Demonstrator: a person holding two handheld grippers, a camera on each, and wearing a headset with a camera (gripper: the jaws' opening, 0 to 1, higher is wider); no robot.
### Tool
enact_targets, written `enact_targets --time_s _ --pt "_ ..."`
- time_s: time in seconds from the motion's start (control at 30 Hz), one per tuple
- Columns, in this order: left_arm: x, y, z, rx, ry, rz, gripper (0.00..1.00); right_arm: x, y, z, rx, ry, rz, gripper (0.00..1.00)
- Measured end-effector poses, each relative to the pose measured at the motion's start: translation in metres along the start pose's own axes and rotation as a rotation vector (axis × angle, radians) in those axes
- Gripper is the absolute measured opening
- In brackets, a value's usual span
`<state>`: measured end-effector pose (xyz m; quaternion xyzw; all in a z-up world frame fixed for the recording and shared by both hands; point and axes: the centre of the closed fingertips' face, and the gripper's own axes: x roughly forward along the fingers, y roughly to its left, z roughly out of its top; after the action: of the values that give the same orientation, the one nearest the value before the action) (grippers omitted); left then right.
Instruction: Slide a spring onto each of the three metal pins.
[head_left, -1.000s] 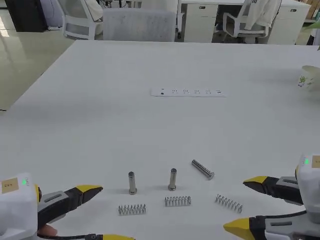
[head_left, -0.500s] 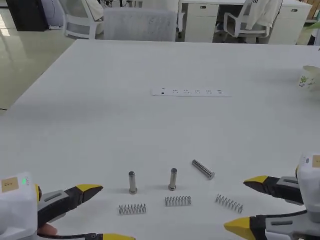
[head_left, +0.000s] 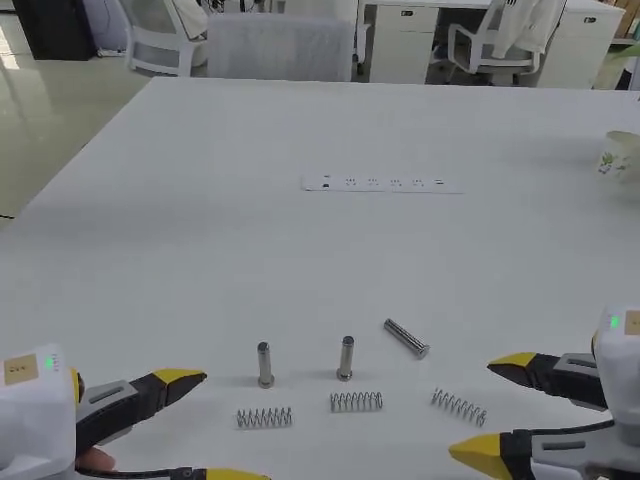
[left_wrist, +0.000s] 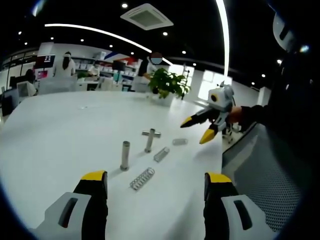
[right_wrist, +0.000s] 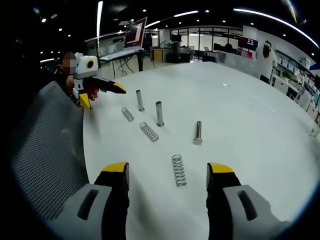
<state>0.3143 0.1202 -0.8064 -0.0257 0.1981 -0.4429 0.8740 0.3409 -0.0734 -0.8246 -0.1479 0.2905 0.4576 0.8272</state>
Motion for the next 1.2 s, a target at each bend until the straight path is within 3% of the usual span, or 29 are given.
enact_targets --time_s 0.43,0.63,0.77,0.93,1.2 --pt "0.0 -0.001 0.0 0.004 0.003 -0.003 0.76 -0.002 -0.002 0.002 -0.002 0.0 -0.008 0.6" --pt "0.0 -0.001 -0.001 0.007 0.006 -0.004 0.75 -0.001 -0.009 0.011 -0.009 -0.008 -0.02 0.57" --pt "0.0 -0.001 -0.001 0.006 0.005 -0.005 0.75 0.004 -0.015 0.017 -0.036 0.023 -0.021 0.53" --pt "-0.001 0.0 -0.001 0.007 0.003 0.0 0.75 0.013 -0.024 0.032 -0.048 0.012 -0.023 0.5" --pt "-0.002 0.001 -0.002 0.006 0.008 0.003 0.75 0.03 -0.03 0.036 -0.076 0.079 -0.005 0.41"
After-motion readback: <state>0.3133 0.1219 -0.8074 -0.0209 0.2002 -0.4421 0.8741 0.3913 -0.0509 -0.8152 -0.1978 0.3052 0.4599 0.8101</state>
